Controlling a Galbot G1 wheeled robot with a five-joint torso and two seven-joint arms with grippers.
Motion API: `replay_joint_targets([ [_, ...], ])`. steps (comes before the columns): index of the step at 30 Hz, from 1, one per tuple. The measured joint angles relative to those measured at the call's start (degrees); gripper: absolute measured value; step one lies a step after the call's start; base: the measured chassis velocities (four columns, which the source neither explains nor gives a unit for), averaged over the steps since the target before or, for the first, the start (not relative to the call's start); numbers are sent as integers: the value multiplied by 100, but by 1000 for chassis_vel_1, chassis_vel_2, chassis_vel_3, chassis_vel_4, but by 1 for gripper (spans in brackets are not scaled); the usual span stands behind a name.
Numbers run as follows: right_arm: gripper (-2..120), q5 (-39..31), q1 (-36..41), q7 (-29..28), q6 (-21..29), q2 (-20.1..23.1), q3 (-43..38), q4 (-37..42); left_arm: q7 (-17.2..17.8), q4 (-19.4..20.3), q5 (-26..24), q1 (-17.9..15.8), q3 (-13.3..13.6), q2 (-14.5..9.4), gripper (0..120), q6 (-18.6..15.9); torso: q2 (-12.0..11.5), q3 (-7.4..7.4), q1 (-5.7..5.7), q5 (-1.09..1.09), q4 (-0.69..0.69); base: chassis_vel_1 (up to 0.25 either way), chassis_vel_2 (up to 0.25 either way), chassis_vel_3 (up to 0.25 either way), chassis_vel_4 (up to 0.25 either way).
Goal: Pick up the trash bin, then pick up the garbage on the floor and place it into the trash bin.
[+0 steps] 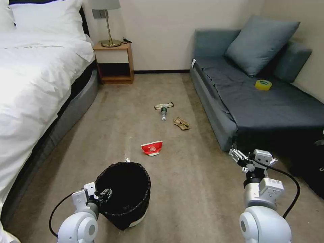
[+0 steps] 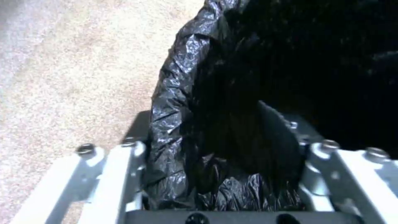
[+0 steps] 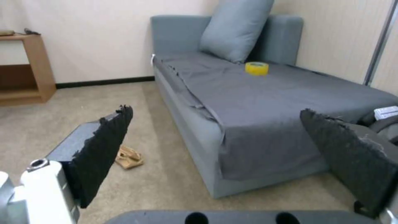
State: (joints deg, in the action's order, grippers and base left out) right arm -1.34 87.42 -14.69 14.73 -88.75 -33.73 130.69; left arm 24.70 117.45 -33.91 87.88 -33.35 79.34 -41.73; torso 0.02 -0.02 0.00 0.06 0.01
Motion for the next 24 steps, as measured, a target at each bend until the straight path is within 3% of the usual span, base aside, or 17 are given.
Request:
replay_joint_targets([
  [2, 100, 0, 0, -1, -1, 1, 0, -1, 1, -1, -4, 0, -1, 1, 49, 0, 0, 0, 0, 0, 0, 0, 0, 0, 0],
  [5, 100, 2, -2, -10, -16, 12, -5, -10, 2, -3, -36, 21, -15, 9, 32, 2, 0, 0, 0, -3, 0, 0, 0, 0, 0],
  [14, 100, 1, 12, -29, -81, 42, -16, -18, -19, 36, -152, 76, -114, 31, 5, -8, 0, 1, 0, -6, -1, 0, 0, 0, 0],
  [24, 100, -186, -2, -91, -103, 156, -27, -13, 58, 167, -408, 70, -364, 120, 4, -85, -3, 3, 0, -16, -3, 0, 0, 0, 0],
])
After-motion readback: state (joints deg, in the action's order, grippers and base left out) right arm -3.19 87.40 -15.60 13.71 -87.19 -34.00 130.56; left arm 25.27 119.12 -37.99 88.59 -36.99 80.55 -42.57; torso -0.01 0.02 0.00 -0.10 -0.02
